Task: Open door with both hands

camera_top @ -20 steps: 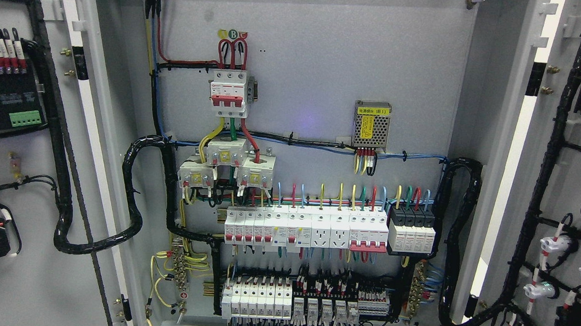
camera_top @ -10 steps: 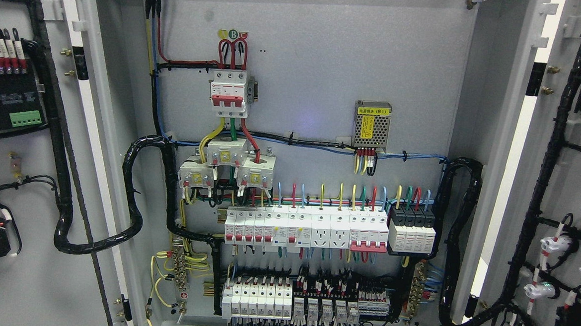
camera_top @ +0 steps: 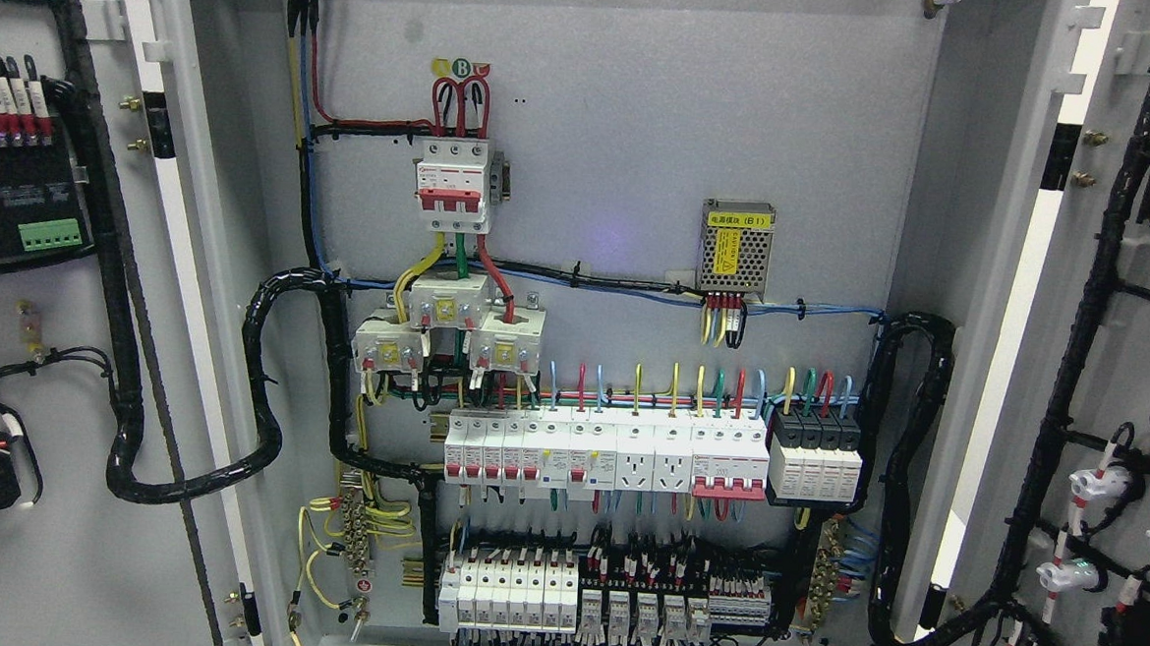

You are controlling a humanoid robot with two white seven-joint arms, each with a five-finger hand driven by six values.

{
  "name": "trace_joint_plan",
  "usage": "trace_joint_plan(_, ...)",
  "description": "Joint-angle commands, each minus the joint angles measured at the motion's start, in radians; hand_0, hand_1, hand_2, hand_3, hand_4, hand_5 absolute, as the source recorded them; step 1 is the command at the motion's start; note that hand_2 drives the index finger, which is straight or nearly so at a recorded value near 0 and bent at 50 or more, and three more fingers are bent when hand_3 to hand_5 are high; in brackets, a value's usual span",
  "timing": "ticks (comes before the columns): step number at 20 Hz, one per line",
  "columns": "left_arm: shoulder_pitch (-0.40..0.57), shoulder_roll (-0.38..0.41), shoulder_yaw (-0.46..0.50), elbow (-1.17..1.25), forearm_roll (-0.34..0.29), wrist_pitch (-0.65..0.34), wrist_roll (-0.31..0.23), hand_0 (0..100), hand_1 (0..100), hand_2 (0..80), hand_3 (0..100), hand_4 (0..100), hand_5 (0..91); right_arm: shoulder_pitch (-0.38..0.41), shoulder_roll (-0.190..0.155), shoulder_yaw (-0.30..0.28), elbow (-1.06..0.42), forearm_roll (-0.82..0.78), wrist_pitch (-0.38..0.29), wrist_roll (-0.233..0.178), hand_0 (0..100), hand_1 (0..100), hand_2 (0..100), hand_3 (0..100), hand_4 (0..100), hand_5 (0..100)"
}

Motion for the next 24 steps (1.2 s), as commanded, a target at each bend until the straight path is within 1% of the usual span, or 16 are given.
trace_joint_plan(1, -0.001, -0.033, -0.011, 0.009, 0.004, -0.015, -0.005, 0, 0, 0.0, 0, 3, 0.0, -0.018, 0.009, -0.059, 0.044, 0.017, 0.027, -0.057, 0, 0, 0, 0, 0, 0)
trace_joint_plan(5, -0.001, -0.033, -0.011, 0.009, 0.005, -0.017, -0.007, 0, 0, 0.0, 0, 3, 0.0, -0.022, 0.016, -0.060, 0.044, 0.017, 0.028, -0.059, 0, 0, 0, 0, 0, 0)
trace_joint_plan(11, -0.012, -0.033, -0.011, 0.009, 0.007, -0.017, -0.007, 0, 0, 0.0, 0, 3, 0.0, -0.024, 0.016, -0.060, 0.043, 0.017, 0.033, -0.059, 0, 0, 0, 0, 0, 0)
trace_joint_plan(14, -0.013, -0.034, -0.011, 0.009, 0.007, -0.017, -0.007, 0, 0, 0.0, 0, 3, 0.0, -0.025, 0.016, -0.064, 0.039, 0.015, 0.050, -0.059, 0, 0, 0, 0, 0, 0)
trace_joint_plan(24, -0.013, -0.034, -0.011, 0.009, 0.008, -0.017, -0.007, 0, 0, 0.0, 0, 3, 0.0, -0.039, 0.016, -0.070, 0.039, 0.014, 0.051, -0.059, 0, 0, 0, 0, 0, 0)
